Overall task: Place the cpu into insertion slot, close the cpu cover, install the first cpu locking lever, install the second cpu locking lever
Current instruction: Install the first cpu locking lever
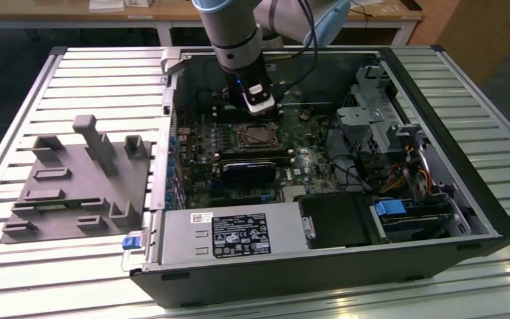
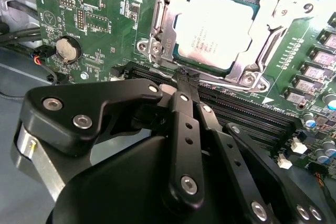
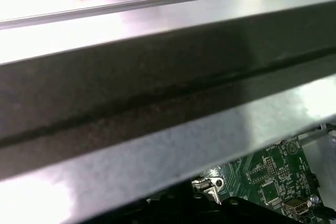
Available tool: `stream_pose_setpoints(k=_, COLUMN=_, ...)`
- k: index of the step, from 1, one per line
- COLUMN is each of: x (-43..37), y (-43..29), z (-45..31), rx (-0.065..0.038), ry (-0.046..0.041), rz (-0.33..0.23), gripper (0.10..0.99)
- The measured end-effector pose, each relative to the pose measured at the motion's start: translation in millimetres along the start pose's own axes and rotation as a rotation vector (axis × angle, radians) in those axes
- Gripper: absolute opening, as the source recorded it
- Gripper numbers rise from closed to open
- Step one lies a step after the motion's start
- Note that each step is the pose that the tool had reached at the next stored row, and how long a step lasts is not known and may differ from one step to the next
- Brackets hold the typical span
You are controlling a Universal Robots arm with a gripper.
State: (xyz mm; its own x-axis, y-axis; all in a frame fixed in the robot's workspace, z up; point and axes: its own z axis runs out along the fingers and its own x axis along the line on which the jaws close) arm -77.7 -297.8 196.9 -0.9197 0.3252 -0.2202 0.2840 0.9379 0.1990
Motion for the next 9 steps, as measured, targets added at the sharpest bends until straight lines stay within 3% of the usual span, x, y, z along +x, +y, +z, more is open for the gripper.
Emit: stream_pose_setpoints(k=9, x=1.4, y=6.7, z=1.2, rx=0.008, ry=-0.0046, rz=0.014, gripper=0.102)
